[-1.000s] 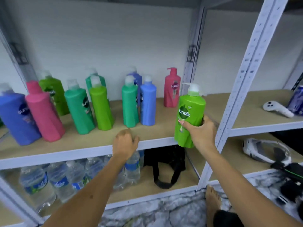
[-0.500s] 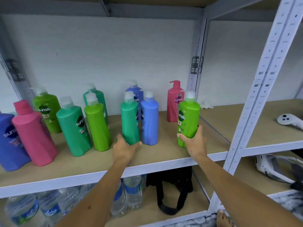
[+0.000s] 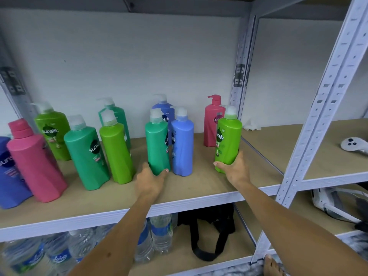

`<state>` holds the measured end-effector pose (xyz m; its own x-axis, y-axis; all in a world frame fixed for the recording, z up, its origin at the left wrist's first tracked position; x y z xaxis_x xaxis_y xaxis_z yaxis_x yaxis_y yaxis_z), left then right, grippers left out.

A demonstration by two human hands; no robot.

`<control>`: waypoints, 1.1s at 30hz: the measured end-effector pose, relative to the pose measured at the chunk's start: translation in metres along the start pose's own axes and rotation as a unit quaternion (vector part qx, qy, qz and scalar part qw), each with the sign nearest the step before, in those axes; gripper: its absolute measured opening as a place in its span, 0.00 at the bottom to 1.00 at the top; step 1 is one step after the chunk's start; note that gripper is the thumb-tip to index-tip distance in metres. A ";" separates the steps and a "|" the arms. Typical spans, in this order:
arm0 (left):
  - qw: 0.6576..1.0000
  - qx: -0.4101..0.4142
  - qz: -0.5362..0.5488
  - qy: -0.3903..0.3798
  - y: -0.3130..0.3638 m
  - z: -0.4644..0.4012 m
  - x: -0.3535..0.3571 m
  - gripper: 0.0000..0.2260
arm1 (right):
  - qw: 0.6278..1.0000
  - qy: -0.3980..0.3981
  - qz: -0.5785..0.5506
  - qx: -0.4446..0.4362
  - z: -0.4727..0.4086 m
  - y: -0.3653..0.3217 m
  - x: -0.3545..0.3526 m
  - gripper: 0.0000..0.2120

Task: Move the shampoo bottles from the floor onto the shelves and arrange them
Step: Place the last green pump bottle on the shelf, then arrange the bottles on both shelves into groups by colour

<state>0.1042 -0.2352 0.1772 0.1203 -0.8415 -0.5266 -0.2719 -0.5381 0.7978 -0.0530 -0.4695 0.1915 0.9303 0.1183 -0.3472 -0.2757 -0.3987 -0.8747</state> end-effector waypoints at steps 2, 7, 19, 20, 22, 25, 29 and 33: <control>1.000 0.004 0.001 -0.003 0.000 0.001 -0.001 0.23 | 1.000 -0.005 0.003 0.009 0.000 0.000 0.000 0.34; 1.000 -0.005 -0.013 -0.020 0.000 0.003 -0.003 0.24 | 0.998 -0.018 0.044 0.041 0.001 0.008 0.002 0.34; 0.960 0.173 -0.205 -0.082 -0.015 0.068 -0.057 0.18 | 0.951 -0.101 0.234 -0.176 0.093 0.007 -0.040 0.15; 0.956 0.192 -0.201 -0.098 -0.017 0.074 -0.064 0.19 | 0.943 -0.128 0.245 -0.184 0.101 0.007 -0.046 0.19; 0.947 0.212 -0.205 -0.129 -0.022 0.087 -0.079 0.22 | 0.922 -0.182 0.279 -0.199 0.119 0.002 -0.058 0.26; 0.951 0.204 -0.195 -0.129 -0.026 0.116 -0.102 0.21 | 0.913 -0.220 0.289 -0.185 0.148 -0.004 -0.075 0.21; 0.949 0.174 -0.190 -0.180 -0.057 0.165 -0.119 0.17 | 0.906 -0.280 0.281 -0.148 0.199 0.008 -0.094 0.20; 0.933 0.155 -0.218 -0.241 -0.100 0.198 -0.112 0.16 | 0.878 -0.337 0.309 -0.144 0.241 0.044 -0.094 0.12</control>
<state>-0.0717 -0.0777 0.0987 -0.1387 -0.3873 -0.9114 -0.5691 -0.7221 0.3935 -0.2103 -0.2791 0.1042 0.2437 0.2702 -0.9315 -0.5146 -0.7780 -0.3603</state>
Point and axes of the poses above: each hand's wrist, its own z-axis away from the middle knuckle, its own x-axis out of the palm, y = z × x, the point moved 3 cm from there along -z, towards the middle knuckle, and after that the axes turned 14 degrees about y, right-handed, at the moved point
